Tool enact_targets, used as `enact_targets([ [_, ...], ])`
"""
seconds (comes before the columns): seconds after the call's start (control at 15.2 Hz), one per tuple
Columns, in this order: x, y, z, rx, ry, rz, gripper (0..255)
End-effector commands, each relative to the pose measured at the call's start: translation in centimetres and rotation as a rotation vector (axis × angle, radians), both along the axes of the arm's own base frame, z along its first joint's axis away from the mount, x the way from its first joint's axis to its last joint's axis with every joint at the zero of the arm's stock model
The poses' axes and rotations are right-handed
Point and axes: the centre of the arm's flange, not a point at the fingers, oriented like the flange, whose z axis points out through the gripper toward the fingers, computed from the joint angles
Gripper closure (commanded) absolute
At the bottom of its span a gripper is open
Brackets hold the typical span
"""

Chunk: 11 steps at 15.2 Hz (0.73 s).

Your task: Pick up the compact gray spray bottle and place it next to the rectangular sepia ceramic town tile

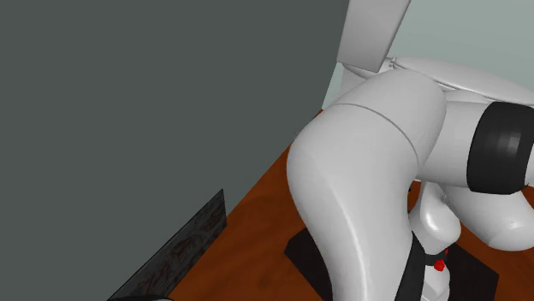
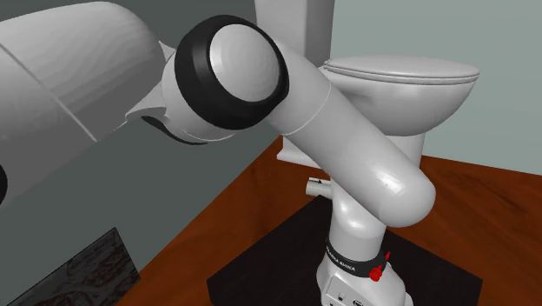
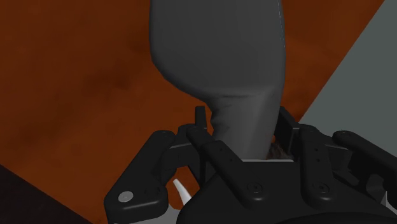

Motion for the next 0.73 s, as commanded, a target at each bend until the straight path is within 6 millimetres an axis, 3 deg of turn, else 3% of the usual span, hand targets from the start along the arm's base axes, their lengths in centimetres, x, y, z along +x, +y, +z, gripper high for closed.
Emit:
enact_targets([
  [0.0, 0.0, -0.1, -1.0, 0.001, 0.0, 0.0, 255],
  [0.66, 0.0, -0.1, -6.3, 0.001, 0.0, 0.0, 255],
])
